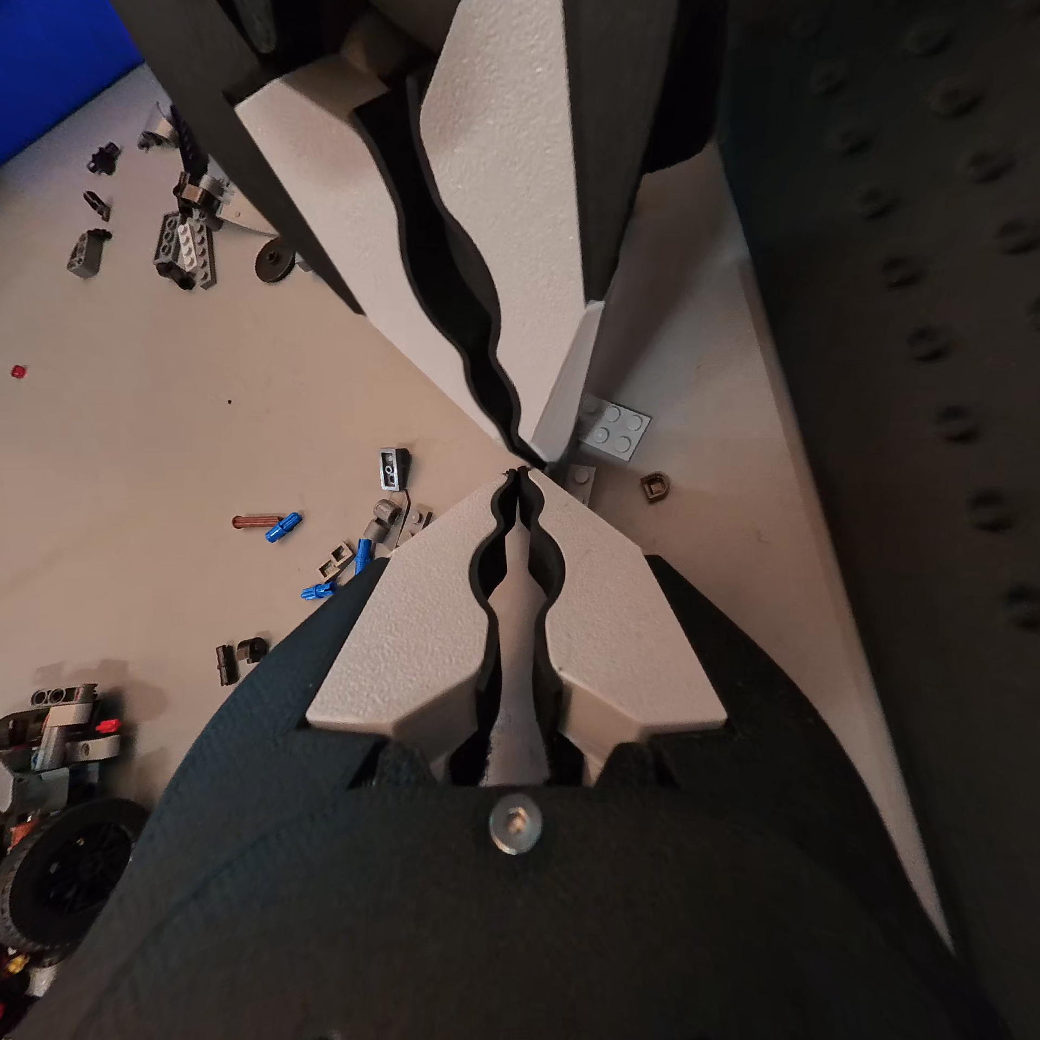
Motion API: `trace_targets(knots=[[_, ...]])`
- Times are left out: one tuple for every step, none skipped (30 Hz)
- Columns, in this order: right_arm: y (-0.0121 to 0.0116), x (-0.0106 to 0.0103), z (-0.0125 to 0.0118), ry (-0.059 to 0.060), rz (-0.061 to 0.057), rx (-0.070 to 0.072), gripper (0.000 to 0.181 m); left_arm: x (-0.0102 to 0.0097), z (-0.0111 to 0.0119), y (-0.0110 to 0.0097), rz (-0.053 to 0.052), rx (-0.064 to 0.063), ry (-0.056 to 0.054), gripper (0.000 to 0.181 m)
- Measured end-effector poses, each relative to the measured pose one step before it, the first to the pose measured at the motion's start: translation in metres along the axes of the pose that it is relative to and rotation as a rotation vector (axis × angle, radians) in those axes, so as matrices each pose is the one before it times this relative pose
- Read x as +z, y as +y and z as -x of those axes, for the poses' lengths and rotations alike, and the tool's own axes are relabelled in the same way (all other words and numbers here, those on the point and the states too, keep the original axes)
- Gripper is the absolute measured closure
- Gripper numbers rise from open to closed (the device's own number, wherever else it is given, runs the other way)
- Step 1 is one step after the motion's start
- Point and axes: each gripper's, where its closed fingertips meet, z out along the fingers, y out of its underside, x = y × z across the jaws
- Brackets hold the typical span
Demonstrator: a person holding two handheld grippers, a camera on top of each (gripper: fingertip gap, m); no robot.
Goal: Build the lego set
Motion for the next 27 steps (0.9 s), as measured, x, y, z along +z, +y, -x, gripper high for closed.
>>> trace_targets(knots=[[-0.00016, 0.00086, 0.00158, -0.0098, -0.0002, 0.003, 0.181, 0.00002, 0.00005, -0.00004, -0.0014, -0.0024, 0.0019, 0.181], [-0.00085, 0.00089, 0.00226, -0.0168, -0.0057, 0.0057, 0.181, -0.00013, 0.0, 0.00008, -0.0006, -0.0023, 0.0009, 0.181], [-0.00021, 0.00062, 0.00102, -0.0107, -0.0029, 0.0064, 0.181, -0.00006, 0.00004, 0.00017, -0.0003, 0.0003, -0.0005, 0.181], [0.00002, 0.0001, -0.00039, -0.0002, 0.0, 0.0033, 0.181, -0.00005, 0.00009, 0.00007, -0.0002, -0.0013, -0.0007, 0.181], [-0.00001, -0.00001, -0.00002, 0.0005, 0.0002, 0.002, 0.181, -0.00009, 0.00009, 0.0, -0.0012, -0.0022, 0.0003, 0.181], [0.0, 0.00011, -0.00013, 0.0014, -0.0003, 0.0012, 0.181, -0.00006, 0.00007, 0.00006, -0.0005, -0.0026, 0.001, 0.181], [-0.00009, 0.00002, -0.00006, 0.0002, -0.0009, 0.0013, 0.181, -0.00006, 0.00008, 0.0001, -0.0011, -0.0032, 0.0019, 0.181], [0.00002, 0.00002, -0.00009, -0.0033, -0.0008, 0.007, 0.181, -0.00004, 0.00004, 0.00004, -0.0015, -0.0041, 0.0018, 0.181], [0.00004, -0.00008, 0.00025, -0.0072, -0.0006, 0.0103, 0.181, 0.00006, -0.00003, -0.00001, -0.0008, -0.0045, 0.0023, 0.181], [0.00009, -0.00002, 0.00013, -0.0062, -0.0011, 0.0037, 0.181, -0.00009, -0.00005, 0.0, -0.0004, -0.0012, 0.0012, 0.181], [0.00004, 0.0, 0.00002, -0.0013, 0.0, -0.0037, 0.181, -0.00005, -0.00001, 0.0, 0.0004, 0.0008, -0.0009, 0.181], [-0.00002, 0.00015, -0.00004, 0.0004, -0.0002, -0.0014, 0.181, -0.00022, 0.0001, 0.00022, 0.0024, 0.002, -0.0024, 0.181], [-0.00015, 0.00006, -0.00009, 0.0013, 0.0012, 0.0024, 0.181, -0.00021, 0.00008, 0.00029, 0.0006, 0.0009, -0.0019, 0.181], [0.00005, 0.00015, 0.00002, 0.0065, 0.0038, -0.0069, 0.181, -0.00023, -0.00033, 0.00008, -0.003, -0.004, 0.0035, 0.181], [-0.00008, 0.00015, -0.00001, 0.0113, 0.0028, -0.0118, 0.181, -0.00032, -0.0001, 0.00024, -0.0021, -0.0048, 0.0043, 0.181], [0.00003, 0.00011, -0.00015, 0.0139, 0.0083, -0.0048, 0.181, -0.00031, 0.00004, 0.00028, 0.001, 0.0011, -0.0013, 0.181], [0.00022, 0.00014, -0.00009, 0.0229, 0.0155, -0.0173, 0.181, -0.00006, 0.00003, 0.0001, 0.003, 0.007, -0.0045, 0.181], [-0.00004, 0.00006, -0.00009, 0.0176, 0.0116, -0.0206, 0.181, -0.0001, 0.00003, 0.00013, 0.0031, 0.0061, -0.0026, 0.181], [-0.00008, 0.0001, 0.00004, -0.0066, 0.0042, 0.0047, 0.181, -0.0002, 0.00014, 0.00017, 0.001, 0.0016, 0.0006, 0.181], [-0.00018, 0.00003, 0.00007, -0.0174, -0.0015, 0.0125, 0.181, -0.00026, -0.00014, 0.00034, -0.0007, -0.005, 0.0054, 0.181], [-0.00026, 0.0001, -0.00004, -0.0098, -0.0009, 0.0053, 0.181, -0.00043, -0.00033, 0.00023, -0.0005, 0.0003, 0.0045, 0.181], [-0.00045, 0.00022, -0.00003, 0.0085, 0.0045, -0.0114, 0.181, -0.00103, -0.00002, 0.00059, 0.0046, 0.0178, -0.0037, 0.181], [-0.00021, 0.00022, -0.00013, 0.0169, 0.0091, -0.018, 0.181, -0.00152, -0.00057, 0.00036, 0.0057, 0.0164, 0.0015, 0.181], [0.00003, -0.00005, -0.00011, 0.0093, 0.0106, -0.008, 0.181, -0.00112, -0.00093, -0.00004, 0.0009, -0.0014, 0.0073, 0.181], [-0.00005, 0.0001, -0.00003, 0.0017, 0.0067, -0.0027, 0.181, -0.00071, -0.00062, 0.00009, -0.0038, -0.0032, 0.0082, 0.181], [-0.00028, 0.00006, 0.00001, -0.0039, 0.0013, -0.001, 0.181, -0.00089, -0.00047, 0.00009, -0.0043, -0.002, 0.0077, 0.181], [0.0, 0.00003, 0.00002, -0.0069, -0.0024, 0.0021, 0.181, -0.00116, -0.00108, -0.00055, -0.008, -0.0026, 0.0108, 0.181]])
